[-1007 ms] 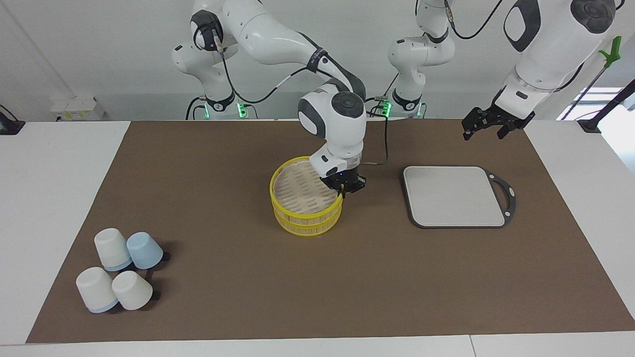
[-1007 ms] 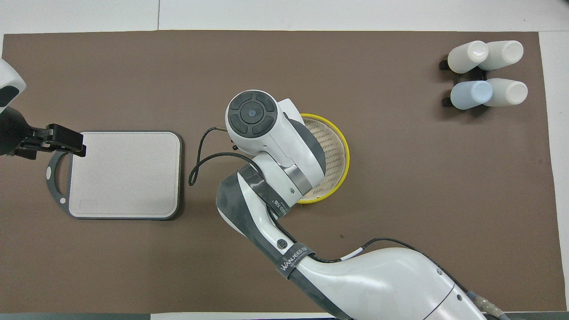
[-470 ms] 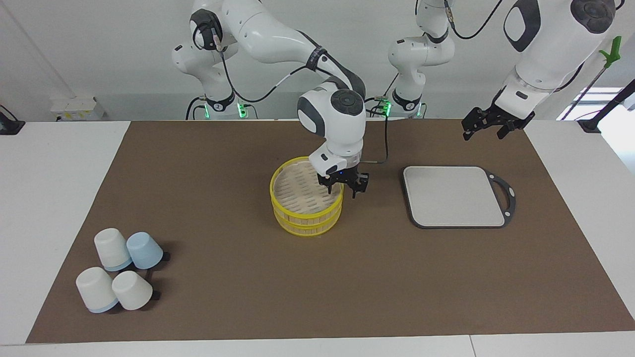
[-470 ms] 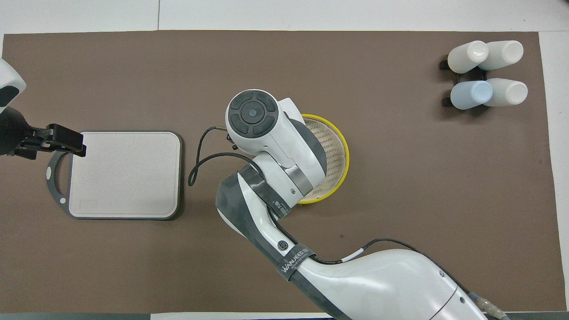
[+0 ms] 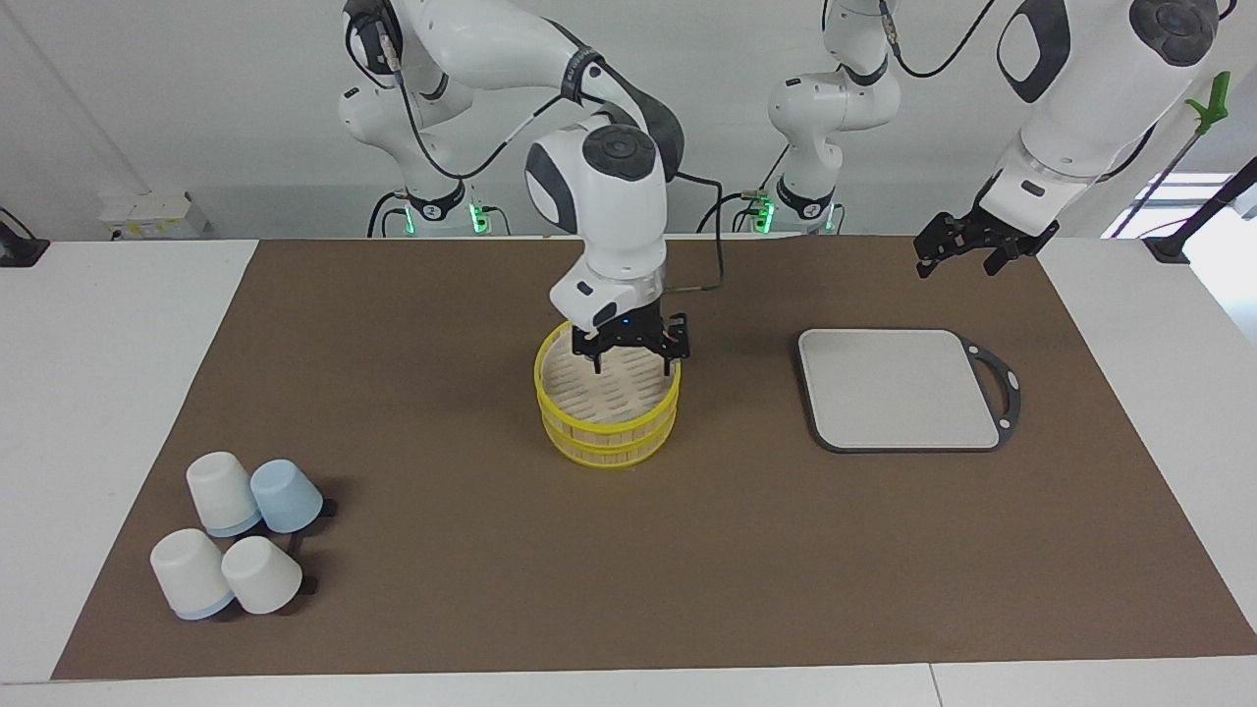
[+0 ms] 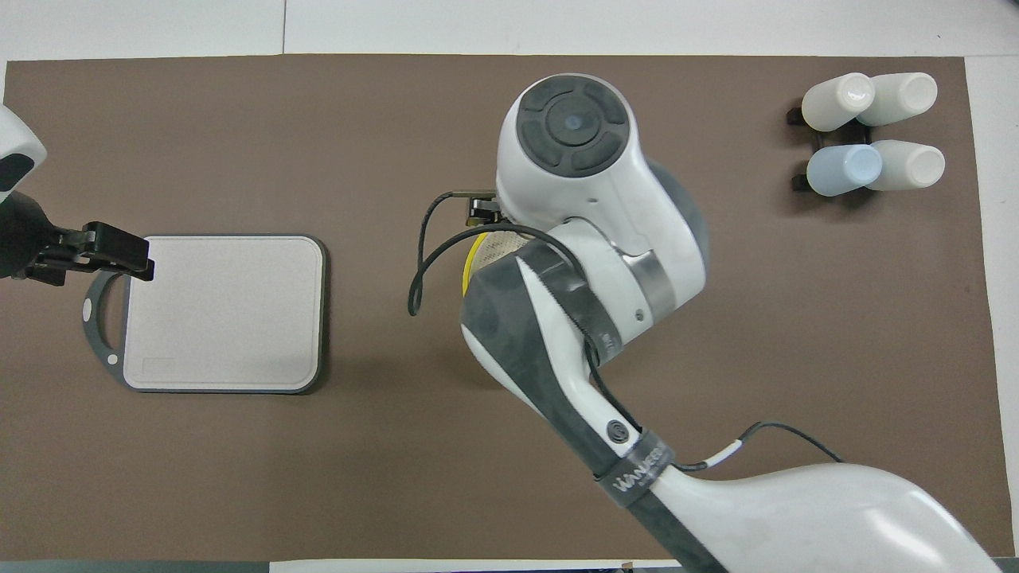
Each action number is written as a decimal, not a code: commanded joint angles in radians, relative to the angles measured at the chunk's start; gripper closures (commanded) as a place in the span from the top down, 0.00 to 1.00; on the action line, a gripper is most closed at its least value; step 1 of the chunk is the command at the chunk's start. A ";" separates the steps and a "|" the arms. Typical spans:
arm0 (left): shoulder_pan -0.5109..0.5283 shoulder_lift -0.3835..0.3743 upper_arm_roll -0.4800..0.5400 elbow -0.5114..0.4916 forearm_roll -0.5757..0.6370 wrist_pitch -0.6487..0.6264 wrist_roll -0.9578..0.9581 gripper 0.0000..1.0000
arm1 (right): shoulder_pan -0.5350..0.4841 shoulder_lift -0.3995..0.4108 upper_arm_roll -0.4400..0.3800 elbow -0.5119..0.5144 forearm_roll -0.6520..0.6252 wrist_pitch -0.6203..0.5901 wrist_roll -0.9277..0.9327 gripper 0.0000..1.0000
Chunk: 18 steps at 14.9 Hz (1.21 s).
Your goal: Place bun in steamer
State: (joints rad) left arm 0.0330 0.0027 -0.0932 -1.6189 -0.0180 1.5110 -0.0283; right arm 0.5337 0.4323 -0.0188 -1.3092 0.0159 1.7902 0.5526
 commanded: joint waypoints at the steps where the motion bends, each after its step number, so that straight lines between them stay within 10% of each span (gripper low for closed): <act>1: 0.015 -0.024 -0.011 -0.030 0.015 0.018 0.010 1.00 | -0.104 -0.082 0.010 -0.039 0.001 -0.106 -0.285 1.00; 8: 0.015 -0.024 -0.011 -0.030 0.015 0.018 0.010 1.00 | -0.356 -0.194 0.010 -0.071 -0.001 -0.264 -0.589 1.00; 13: 0.015 -0.024 -0.011 -0.030 0.015 0.018 0.010 1.00 | -0.471 -0.354 0.010 -0.318 0.005 -0.100 -0.614 1.00; 18: 0.015 -0.024 -0.011 -0.030 0.015 0.018 0.010 1.00 | -0.541 -0.363 0.008 -0.329 0.007 -0.084 -0.658 1.00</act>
State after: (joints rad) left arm 0.0330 0.0027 -0.0932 -1.6189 -0.0180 1.5110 -0.0283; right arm 0.0307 0.0976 -0.0234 -1.5989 0.0157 1.6754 -0.0624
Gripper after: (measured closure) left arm 0.000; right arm 0.000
